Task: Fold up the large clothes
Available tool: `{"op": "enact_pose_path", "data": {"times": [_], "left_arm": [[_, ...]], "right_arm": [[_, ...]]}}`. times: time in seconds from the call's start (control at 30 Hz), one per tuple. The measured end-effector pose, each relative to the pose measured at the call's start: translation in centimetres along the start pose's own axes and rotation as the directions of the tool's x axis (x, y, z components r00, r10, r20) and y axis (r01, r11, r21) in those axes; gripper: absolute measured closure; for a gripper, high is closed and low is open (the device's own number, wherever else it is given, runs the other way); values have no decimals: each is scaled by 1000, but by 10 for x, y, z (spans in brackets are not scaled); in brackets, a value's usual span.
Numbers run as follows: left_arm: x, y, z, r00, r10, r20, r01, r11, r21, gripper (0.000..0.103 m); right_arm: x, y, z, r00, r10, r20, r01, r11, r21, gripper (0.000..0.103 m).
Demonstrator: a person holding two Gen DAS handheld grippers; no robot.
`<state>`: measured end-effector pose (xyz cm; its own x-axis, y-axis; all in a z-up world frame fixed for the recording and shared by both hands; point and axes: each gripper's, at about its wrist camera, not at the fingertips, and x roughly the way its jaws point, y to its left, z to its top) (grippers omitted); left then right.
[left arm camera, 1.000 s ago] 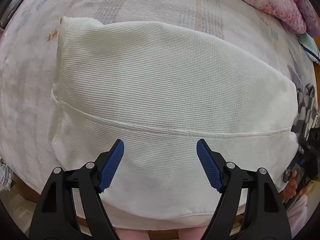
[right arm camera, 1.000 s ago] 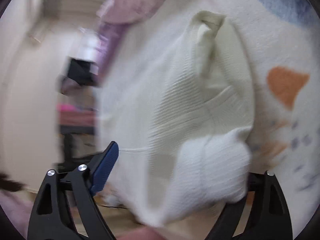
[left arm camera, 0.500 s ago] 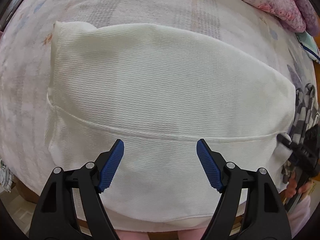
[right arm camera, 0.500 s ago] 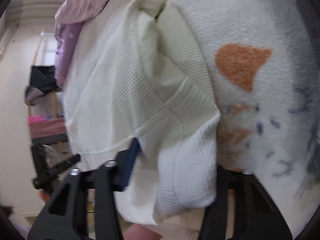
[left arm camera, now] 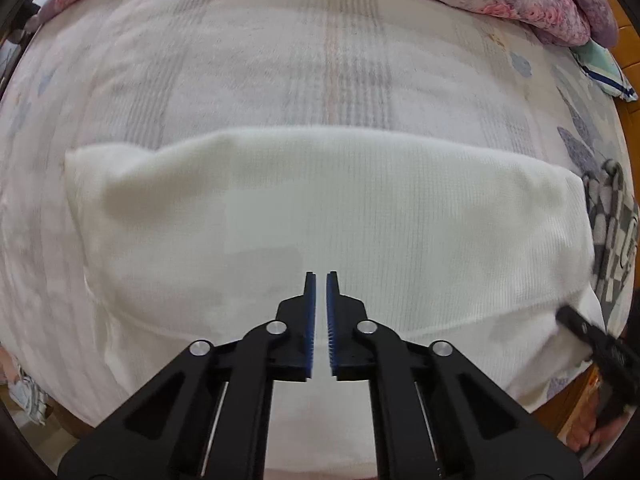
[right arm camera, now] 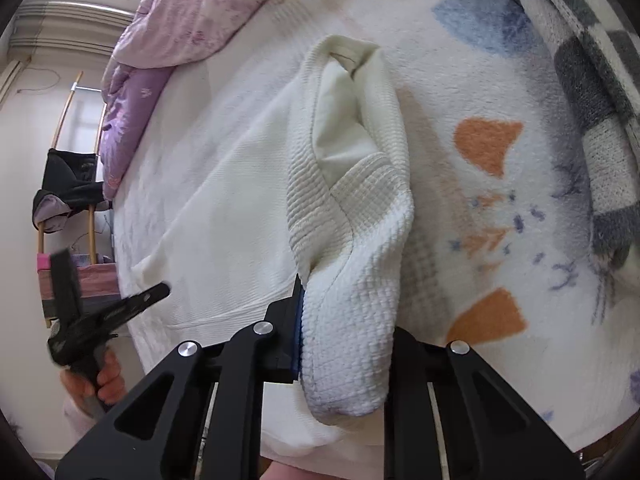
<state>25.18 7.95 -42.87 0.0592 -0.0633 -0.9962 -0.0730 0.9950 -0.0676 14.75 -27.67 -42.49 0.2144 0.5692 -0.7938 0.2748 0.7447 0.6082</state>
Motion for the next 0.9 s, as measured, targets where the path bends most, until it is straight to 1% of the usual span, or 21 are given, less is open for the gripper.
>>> {"op": "enact_pose_path", "data": {"times": [0.03,0.07,0.13,0.2,0.23,0.27,0.33,0.37,0.4,0.47,0.5,0.57,0.6,0.63,0.67,0.7,0.73,0.77,0.8,0.9], "left_arm": [[3,-3,8,1000,3,5,-3,1000,7,103],[5,-4,12,1000,5,11,-6,1000,11,103],[18,-16,37,1000,-8,15,7,1000,15,103],[35,-16,53,997,-77,-27,76,997,-22,103],[48,-15,59,994,-89,-65,86,995,-55,103],[67,-14,67,991,-84,-101,76,994,-78,103],[81,-10,74,990,-102,-100,93,992,-88,102],[84,-5,78,986,-129,-109,116,986,-118,102],[88,3,82,977,-172,-128,150,974,-169,101],[89,12,84,962,-224,-155,191,961,-202,101],[86,13,82,960,-228,-162,193,960,-204,101],[76,10,73,963,-194,-185,160,969,-186,101],[75,8,61,956,-204,-213,163,967,-196,101],[81,10,45,947,-232,-224,180,956,-230,101],[85,10,30,954,-235,-188,188,953,-237,101],[84,10,21,961,-233,-146,197,955,-221,101],[82,11,14,963,-235,-129,201,952,-232,101],[81,13,6,961,-245,-129,204,942,-265,101],[80,13,0,959,-250,-132,206,938,-277,101],[77,6,-23,963,-220,-155,180,955,-237,101]], "right_arm": [[-4,-2,-5,1000,-12,3,12,1000,-14,88],[-1,8,-3,1000,-26,5,26,999,-24,88],[-1,12,-6,998,-55,11,56,998,-30,88],[5,16,-3,998,-53,16,53,999,2,88],[7,13,-3,999,-43,19,43,999,34,88],[8,11,-3,999,-35,22,34,998,53,88],[8,3,-3,999,-29,35,26,995,95,88],[8,-2,-4,999,-24,43,19,992,124,88],[11,-7,-5,999,-16,49,8,987,160,88],[13,-14,-9,999,-16,50,5,978,208,88],[15,-14,-10,999,-23,41,14,976,215,88],[14,-10,-9,999,-45,27,38,978,203,88],[13,-7,-8,999,-48,24,42,981,191,88],[13,-6,-7,999,-50,19,46,982,181,87],[14,-4,-6,998,-55,13,51,983,174,87],[16,-4,-5,998,-60,7,58,984,169,87],[18,-4,-4,997,-72,-5,72,983,170,87],[19,-6,-4,997,-81,-13,82,981,175,87],[19,-6,-4,997,-80,-18,82,981,178,87],[19,-5,-4,996,-85,-19,87,982,167,87]]}}
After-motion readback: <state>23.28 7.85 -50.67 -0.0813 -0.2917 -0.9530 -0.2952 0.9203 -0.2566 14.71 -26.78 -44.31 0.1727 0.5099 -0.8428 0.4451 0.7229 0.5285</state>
